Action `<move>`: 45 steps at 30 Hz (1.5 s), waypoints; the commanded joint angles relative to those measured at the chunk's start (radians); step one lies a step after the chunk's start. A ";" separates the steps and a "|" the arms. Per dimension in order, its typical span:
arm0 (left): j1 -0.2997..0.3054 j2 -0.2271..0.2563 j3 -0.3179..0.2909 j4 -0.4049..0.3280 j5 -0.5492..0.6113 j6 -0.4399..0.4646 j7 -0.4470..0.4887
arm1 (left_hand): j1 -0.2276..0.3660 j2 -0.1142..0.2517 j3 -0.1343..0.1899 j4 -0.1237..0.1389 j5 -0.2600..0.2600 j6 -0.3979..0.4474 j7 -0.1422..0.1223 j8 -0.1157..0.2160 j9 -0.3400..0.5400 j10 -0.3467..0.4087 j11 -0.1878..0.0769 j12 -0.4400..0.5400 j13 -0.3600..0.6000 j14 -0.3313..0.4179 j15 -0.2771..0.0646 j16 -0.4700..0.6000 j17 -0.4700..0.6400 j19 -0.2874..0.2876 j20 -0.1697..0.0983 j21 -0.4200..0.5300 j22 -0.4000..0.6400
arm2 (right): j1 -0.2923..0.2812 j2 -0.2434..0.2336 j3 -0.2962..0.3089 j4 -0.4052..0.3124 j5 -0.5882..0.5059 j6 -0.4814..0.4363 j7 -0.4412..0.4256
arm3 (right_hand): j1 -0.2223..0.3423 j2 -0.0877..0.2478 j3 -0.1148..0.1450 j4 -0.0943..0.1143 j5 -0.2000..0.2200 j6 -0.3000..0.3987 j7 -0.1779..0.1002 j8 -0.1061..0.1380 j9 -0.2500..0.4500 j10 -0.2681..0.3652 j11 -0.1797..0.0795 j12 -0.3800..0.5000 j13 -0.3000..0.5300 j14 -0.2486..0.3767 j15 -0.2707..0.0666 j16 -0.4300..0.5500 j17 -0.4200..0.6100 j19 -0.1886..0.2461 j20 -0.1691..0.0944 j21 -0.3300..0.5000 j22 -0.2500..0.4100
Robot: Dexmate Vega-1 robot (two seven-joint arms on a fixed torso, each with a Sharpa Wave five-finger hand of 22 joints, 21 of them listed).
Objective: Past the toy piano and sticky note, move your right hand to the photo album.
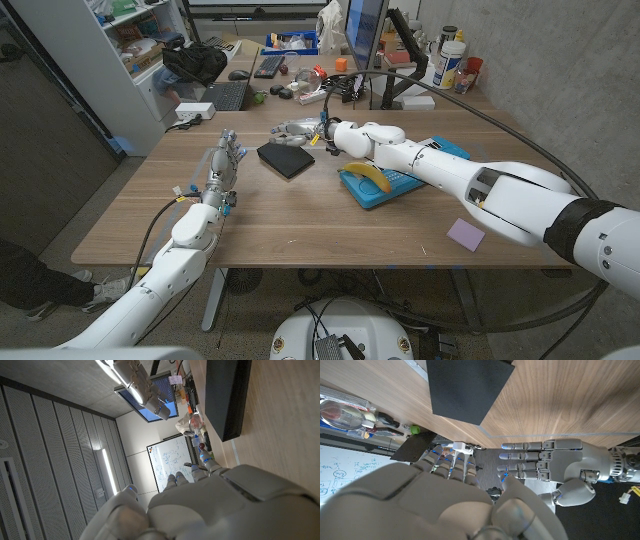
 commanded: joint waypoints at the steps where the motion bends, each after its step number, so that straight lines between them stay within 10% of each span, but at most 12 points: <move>1: 0.006 0.004 -0.003 -0.006 0.002 0.003 0.005 | 0.001 0.122 -0.006 0.001 0.006 -0.322 -0.001 0.005 0.004 -0.308 0.004 0.004 0.005 -0.387 -0.064 0.008 0.003 -0.318 -0.073 0.006 0.002 | 0.019 0.027 -0.023 0.052 -0.004 0.009 -0.014 | -0.013 0.075 -0.003 0.001 0.004 -0.002 -0.006 0.003 0.003 -0.003 0.002 0.003 0.004 -0.009 -0.002 0.002 0.003 -0.007 -0.061 -0.001 0.006; 32: 0.029 0.029 -0.024 -0.020 -0.014 0.015 -0.004 | 0.001 0.123 -0.005 0.001 0.007 -0.322 0.002 0.005 0.004 -0.305 0.004 0.005 0.005 -0.381 -0.064 0.010 0.003 -0.316 -0.072 0.008 0.002 | 0.074 0.124 -0.091 0.213 -0.001 0.033 -0.054 | -0.011 0.076 -0.007 -0.004 0.007 -0.002 -0.005 0.006 0.003 -0.004 0.003 0.005 0.004 -0.009 0.000 0.001 0.001 -0.006 -0.059 -0.005 0.006; 45: 0.047 0.036 -0.030 -0.045 -0.005 0.020 0.018 | 0.000 0.123 -0.006 0.001 0.007 -0.322 0.002 0.005 0.004 -0.306 0.005 0.005 0.005 -0.381 -0.063 0.010 0.003 -0.317 -0.072 0.008 0.002 | 0.120 0.208 -0.135 0.386 0.009 0.094 -0.098 | -0.010 0.076 -0.009 -0.005 0.007 -0.002 -0.006 0.007 0.003 -0.005 0.004 0.005 0.004 -0.009 0.001 0.001 0.001 -0.006 -0.059 -0.007 0.006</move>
